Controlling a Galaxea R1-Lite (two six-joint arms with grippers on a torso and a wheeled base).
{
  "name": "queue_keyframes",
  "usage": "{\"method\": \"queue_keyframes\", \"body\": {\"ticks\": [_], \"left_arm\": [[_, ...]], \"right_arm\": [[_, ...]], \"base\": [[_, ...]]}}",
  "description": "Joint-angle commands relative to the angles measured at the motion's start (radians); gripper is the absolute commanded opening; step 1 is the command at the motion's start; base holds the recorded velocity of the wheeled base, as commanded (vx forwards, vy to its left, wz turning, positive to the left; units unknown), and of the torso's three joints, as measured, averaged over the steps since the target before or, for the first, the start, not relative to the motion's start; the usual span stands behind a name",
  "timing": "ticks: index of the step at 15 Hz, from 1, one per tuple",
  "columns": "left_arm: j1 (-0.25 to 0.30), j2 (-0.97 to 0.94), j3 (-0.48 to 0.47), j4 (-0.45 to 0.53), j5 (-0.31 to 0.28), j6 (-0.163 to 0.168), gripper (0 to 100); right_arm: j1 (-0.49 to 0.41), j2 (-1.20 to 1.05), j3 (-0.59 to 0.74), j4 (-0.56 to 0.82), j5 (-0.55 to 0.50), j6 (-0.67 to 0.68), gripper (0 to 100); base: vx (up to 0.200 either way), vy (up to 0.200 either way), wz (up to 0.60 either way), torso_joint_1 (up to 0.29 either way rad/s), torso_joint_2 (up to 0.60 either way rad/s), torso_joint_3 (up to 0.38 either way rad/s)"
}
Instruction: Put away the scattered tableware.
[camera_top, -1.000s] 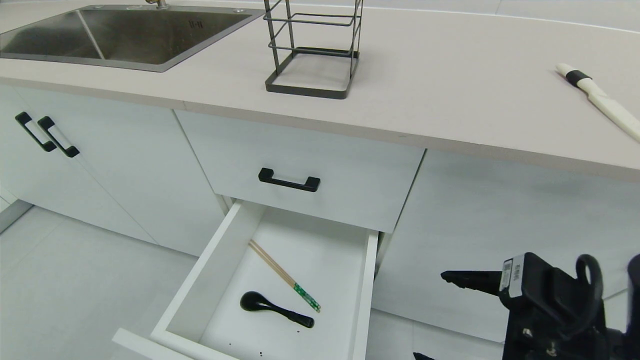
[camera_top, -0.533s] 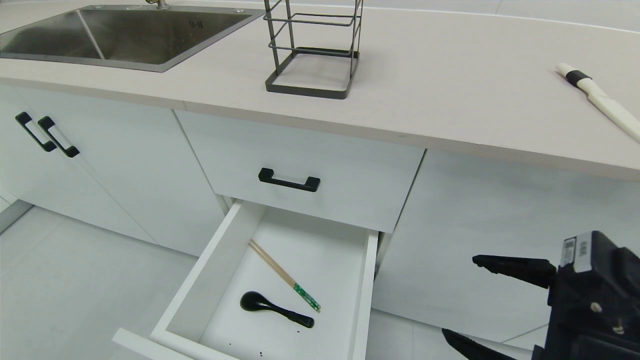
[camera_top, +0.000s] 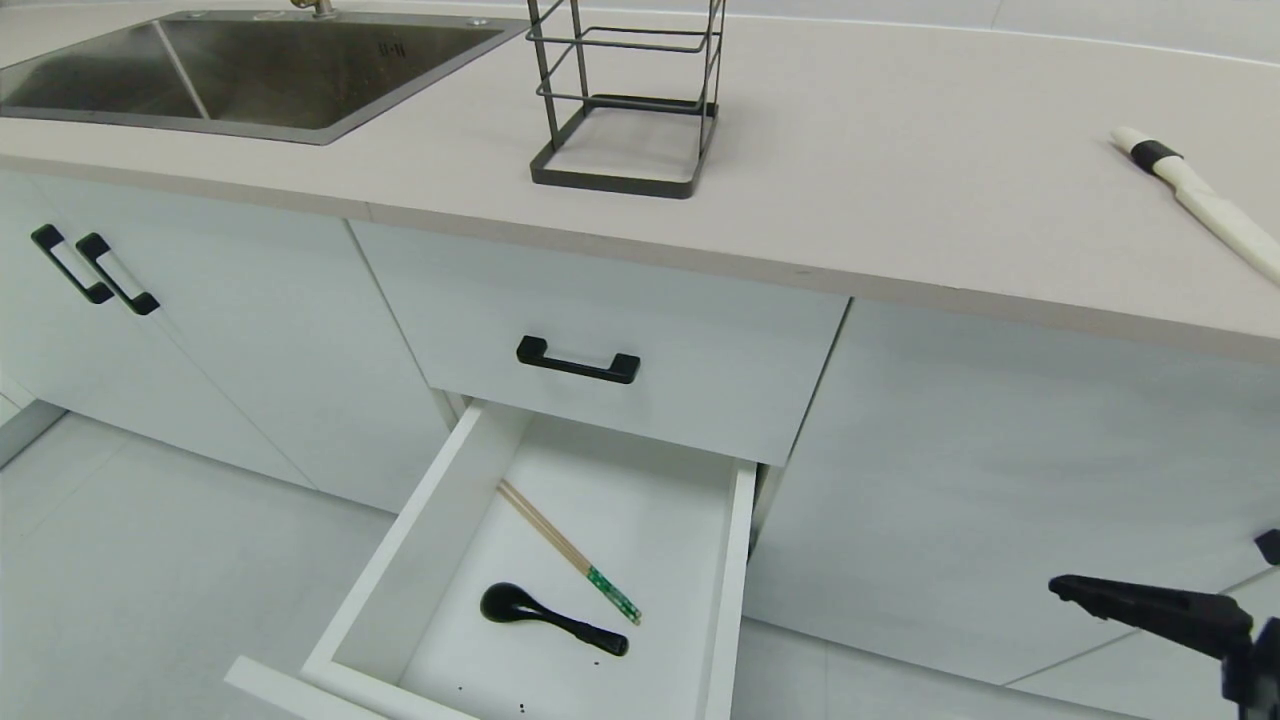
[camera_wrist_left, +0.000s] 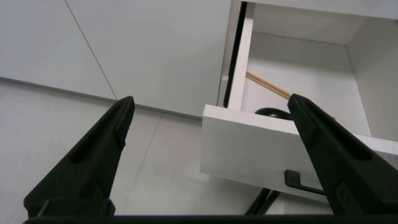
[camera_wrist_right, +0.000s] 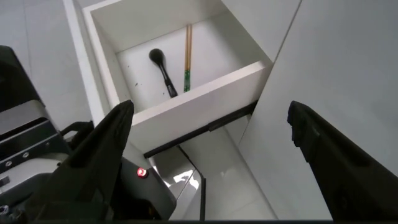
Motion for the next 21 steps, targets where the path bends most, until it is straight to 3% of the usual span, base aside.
{"method": "queue_keyframes", "body": {"ticks": [1, 2, 6, 13, 17, 20, 21], "left_arm": [[0.001, 0.001, 0.000, 0.000, 0.000, 0.000, 100], [-0.001, 0.001, 0.000, 0.000, 0.000, 0.000, 100], [0.001, 0.001, 0.000, 0.000, -0.002, 0.000, 100], [-0.001, 0.001, 0.000, 0.000, -0.002, 0.000, 100], [-0.001, 0.001, 0.000, 0.000, -0.002, 0.000, 100], [0.001, 0.001, 0.002, -0.002, -0.011, 0.017, 100], [-0.001, 0.001, -0.024, -0.074, -0.008, 0.005, 100]], "right_arm": [[-0.002, -0.166, 0.090, 0.003, 0.004, 0.013, 100], [-0.010, -0.207, 0.110, 0.005, 0.002, 0.013, 100], [-0.176, -0.523, 0.172, 0.066, -0.002, -0.005, 100], [-0.682, -0.752, 0.177, 0.118, 0.050, -0.105, 100], [-0.755, -0.806, 0.179, 0.120, 0.022, -0.105, 100], [-0.800, -0.832, 0.185, 0.235, 0.025, -0.103, 100], [-0.821, -0.898, 0.185, 0.296, 0.027, -0.102, 100]], "base": [[0.000, 0.000, 0.00, 0.000, 0.00, 0.000], [0.000, 0.000, 0.00, 0.000, 0.00, 0.000], [0.000, 0.000, 0.00, 0.000, 0.00, 0.000], [0.000, 0.000, 0.00, 0.000, 0.00, 0.000], [0.000, 0.000, 0.00, 0.000, 0.00, 0.000], [0.000, 0.000, 0.00, 0.000, 0.00, 0.000], [0.000, 0.000, 0.00, 0.000, 0.00, 0.000]]}}
